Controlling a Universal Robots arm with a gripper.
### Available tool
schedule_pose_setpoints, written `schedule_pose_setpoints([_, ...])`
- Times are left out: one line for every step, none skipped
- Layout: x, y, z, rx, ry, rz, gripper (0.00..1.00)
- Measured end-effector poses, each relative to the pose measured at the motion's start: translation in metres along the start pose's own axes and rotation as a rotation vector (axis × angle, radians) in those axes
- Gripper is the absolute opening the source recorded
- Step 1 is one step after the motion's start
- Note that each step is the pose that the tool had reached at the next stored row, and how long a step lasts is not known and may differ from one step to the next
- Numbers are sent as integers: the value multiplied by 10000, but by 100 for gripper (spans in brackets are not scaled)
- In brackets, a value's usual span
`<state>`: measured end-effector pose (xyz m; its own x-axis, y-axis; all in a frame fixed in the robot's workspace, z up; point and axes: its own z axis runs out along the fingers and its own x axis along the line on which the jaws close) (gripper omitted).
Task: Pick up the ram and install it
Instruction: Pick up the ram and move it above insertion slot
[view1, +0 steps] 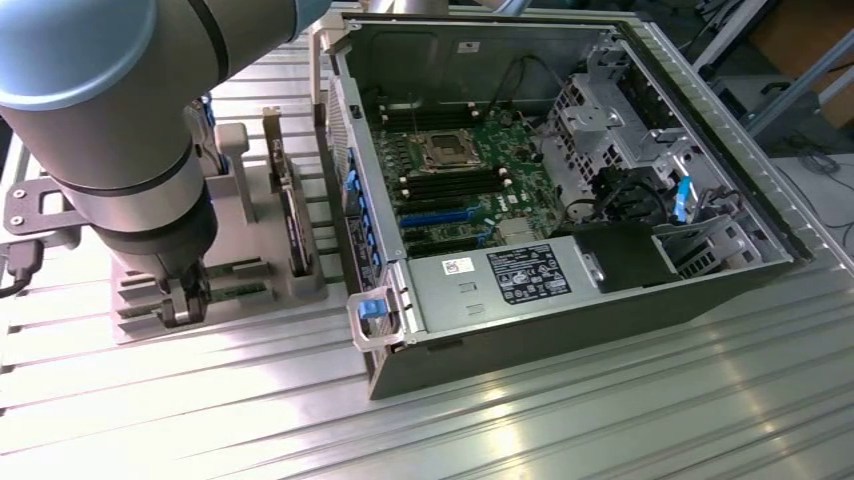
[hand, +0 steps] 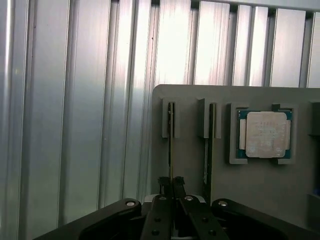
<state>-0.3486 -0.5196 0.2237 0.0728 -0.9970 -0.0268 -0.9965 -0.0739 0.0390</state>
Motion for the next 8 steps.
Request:
schedule_pose_setpoints([0, 0, -8, 1, -1, 0, 12])
schedule_pose_setpoints([0, 1, -14, 1, -1, 0, 12])
schedule_pose_setpoints([-1, 1, -19, 0, -1, 0, 12])
schedule_pose_setpoints([-1, 1, -26, -1, 0, 0, 12])
schedule_pose_setpoints([-1, 1, -34, 1, 0, 0, 12])
schedule_pose_setpoints([-1, 2, -53, 0, 0, 0, 12])
schedule_pose_setpoints([-2, 3, -63, 0, 0, 0, 12])
schedule_pose_setpoints([-2, 3, -71, 1, -1, 0, 12])
